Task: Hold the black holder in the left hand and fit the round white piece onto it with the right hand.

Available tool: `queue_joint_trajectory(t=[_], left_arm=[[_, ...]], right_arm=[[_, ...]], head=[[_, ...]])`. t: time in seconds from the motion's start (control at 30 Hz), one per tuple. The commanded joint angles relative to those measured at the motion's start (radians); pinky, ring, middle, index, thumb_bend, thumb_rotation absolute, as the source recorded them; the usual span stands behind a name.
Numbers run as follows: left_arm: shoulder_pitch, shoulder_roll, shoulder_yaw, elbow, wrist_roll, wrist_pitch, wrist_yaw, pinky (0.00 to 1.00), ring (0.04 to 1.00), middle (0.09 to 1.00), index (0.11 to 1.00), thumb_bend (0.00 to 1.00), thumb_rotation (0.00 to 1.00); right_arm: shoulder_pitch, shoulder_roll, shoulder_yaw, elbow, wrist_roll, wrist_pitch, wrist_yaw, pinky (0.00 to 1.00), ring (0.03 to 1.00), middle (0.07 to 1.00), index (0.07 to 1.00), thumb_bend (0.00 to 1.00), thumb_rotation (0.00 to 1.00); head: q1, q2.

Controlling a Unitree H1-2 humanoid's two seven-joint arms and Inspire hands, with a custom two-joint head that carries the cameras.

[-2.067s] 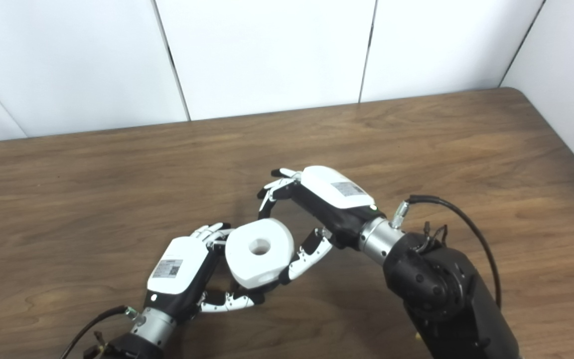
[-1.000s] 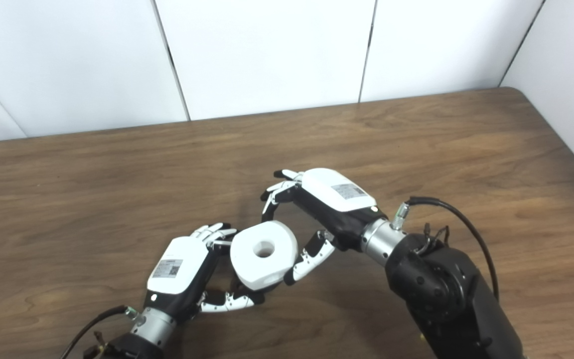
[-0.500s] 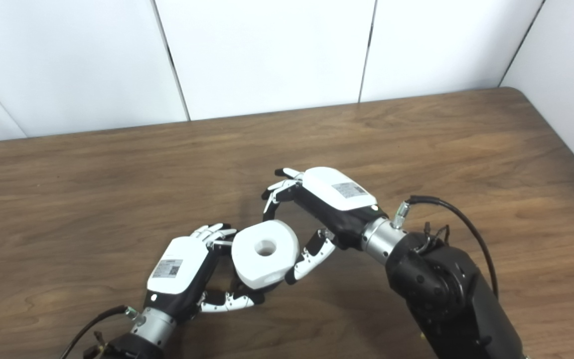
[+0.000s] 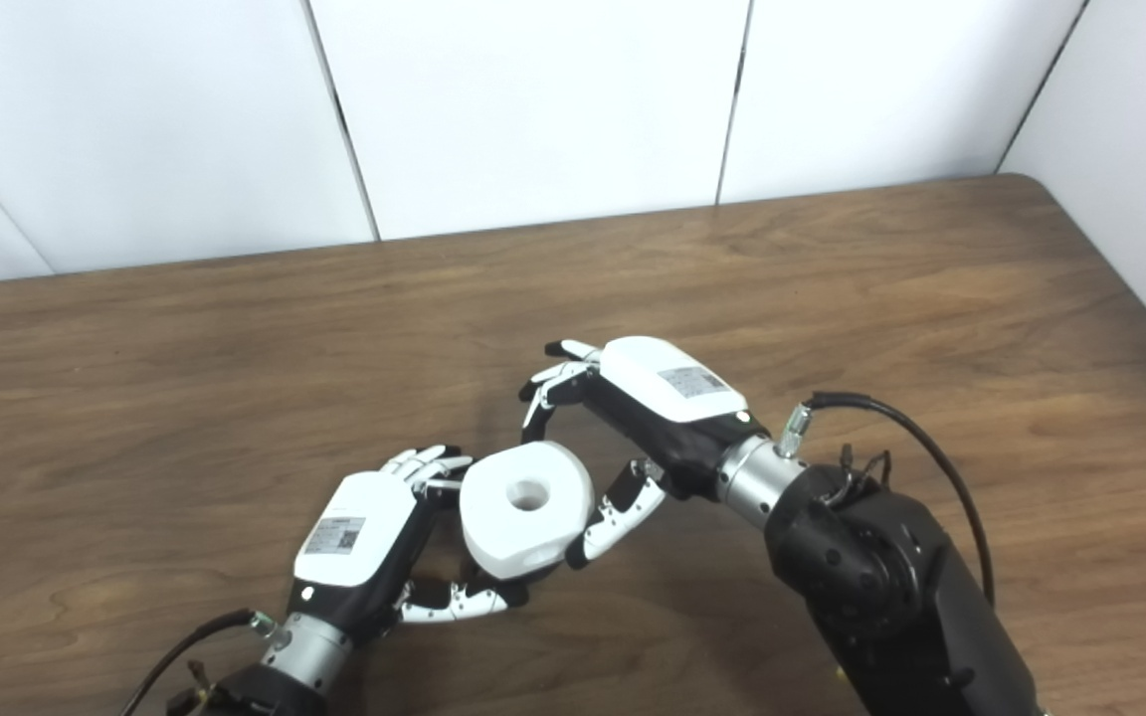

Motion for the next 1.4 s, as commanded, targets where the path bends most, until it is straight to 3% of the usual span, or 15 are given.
queue_joint_trajectory(t=[0.0, 0.77, 1.1, 1.13, 1.17, 1.23, 1.37], left_arm=[[0.042, 0.019, -0.024, 0.053, 0.049, 0.055, -0.093, 0.89, 0.886, 0.811, 0.49, 0.52, 0.05], [0.039, 0.01, -0.029, 0.053, 0.056, 0.059, -0.092, 0.88, 0.879, 0.804, 0.49, 0.52, 0.05], [0.036, 0.008, -0.028, 0.061, 0.054, 0.057, -0.086, 0.88, 0.88, 0.802, 0.49, 0.52, 0.05], [0.036, 0.008, -0.028, 0.061, 0.055, 0.057, -0.086, 0.88, 0.88, 0.802, 0.49, 0.52, 0.05], [0.036, 0.008, -0.029, 0.061, 0.057, 0.057, -0.088, 0.88, 0.879, 0.802, 0.49, 0.52, 0.05], [0.036, 0.007, -0.03, 0.061, 0.058, 0.058, -0.088, 0.88, 0.879, 0.802, 0.491, 0.52, 0.05], [0.035, 0.006, -0.03, 0.061, 0.059, 0.059, -0.089, 0.88, 0.88, 0.803, 0.49, 0.52, 0.05]], right_arm=[[-0.022, 0.005, 0.0, -0.007, -0.008, -0.027, -0.027, 0.93, 0.958, 0.812, 0.483, 0.52, 0.13], [-0.045, 0.0, 0.01, -0.001, -0.037, -0.052, -0.022, 0.94, 0.953, 0.803, 0.482, 0.52, 0.14], [-0.065, -0.029, 0.018, -0.011, -0.064, -0.037, 0.043, 0.97, 0.968, 0.818, 0.49, 0.52, 0.16], [-0.066, -0.031, 0.019, -0.011, -0.067, -0.036, 0.048, 0.97, 0.969, 0.819, 0.507, 0.6, 0.19], [-0.068, -0.033, 0.02, -0.012, -0.071, -0.035, 0.054, 0.96, 0.969, 0.819, 0.541, 0.75, 0.25], [-0.07, -0.036, 0.02, -0.015, -0.077, -0.034, 0.066, 0.96, 0.971, 0.822, 0.578, 0.89, 0.33], [-0.074, -0.044, 0.017, -0.02, -0.081, -0.042, 0.085, 0.96, 0.977, 0.831, 0.639, 0.97, 0.4]], head=[[0.0, 0.002], [0.001, 0.009], [0.001, 0.007], [0.002, 0.006], [0.002, 0.006], [0.001, 0.007], [0.002, 0.008]])
